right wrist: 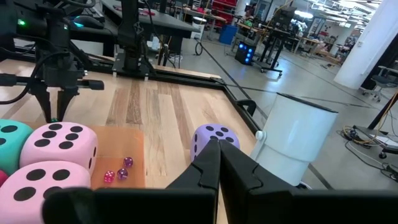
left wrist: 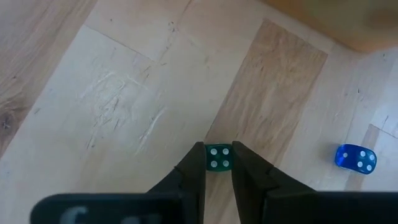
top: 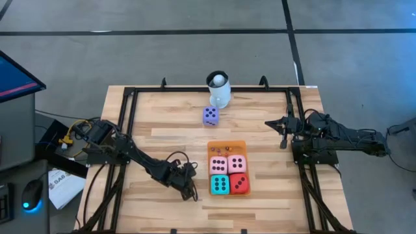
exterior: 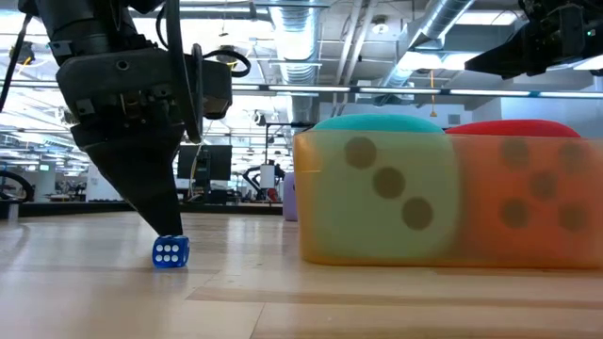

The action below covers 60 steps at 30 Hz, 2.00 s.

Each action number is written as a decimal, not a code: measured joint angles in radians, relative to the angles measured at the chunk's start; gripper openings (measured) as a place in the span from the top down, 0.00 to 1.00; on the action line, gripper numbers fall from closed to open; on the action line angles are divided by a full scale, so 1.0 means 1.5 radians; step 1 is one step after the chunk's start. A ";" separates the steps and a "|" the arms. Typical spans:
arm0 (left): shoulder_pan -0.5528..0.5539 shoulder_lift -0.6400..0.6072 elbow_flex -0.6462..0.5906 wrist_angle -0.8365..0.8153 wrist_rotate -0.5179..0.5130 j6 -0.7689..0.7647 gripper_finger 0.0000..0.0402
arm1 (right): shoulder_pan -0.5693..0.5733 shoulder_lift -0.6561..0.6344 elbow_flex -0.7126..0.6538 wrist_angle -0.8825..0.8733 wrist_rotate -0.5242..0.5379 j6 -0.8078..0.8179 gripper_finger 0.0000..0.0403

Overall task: Pick & Place Dice
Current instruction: Put the small green dice into the orange bin

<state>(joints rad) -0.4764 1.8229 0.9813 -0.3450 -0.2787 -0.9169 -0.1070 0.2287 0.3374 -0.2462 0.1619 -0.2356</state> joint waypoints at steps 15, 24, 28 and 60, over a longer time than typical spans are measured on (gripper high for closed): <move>0.056 -0.067 -0.002 -0.002 -0.042 0.002 0.90 | 0.000 0.000 0.000 0.002 0.000 0.000 1.00; 0.086 -0.213 -0.002 0.036 -0.203 0.055 0.90 | 0.000 0.000 0.000 0.010 0.000 0.000 1.00; 0.092 -0.232 -0.001 0.097 -0.277 0.121 0.90 | 0.000 0.000 0.000 0.012 0.000 0.000 1.00; 0.188 0.019 -0.001 0.476 -0.232 0.180 0.86 | 0.000 0.000 0.000 0.015 0.000 -0.005 1.00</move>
<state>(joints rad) -0.1947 1.8511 0.9802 0.3688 -0.6269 -0.6465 -0.1070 0.2287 0.3371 -0.2233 0.1619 -0.2432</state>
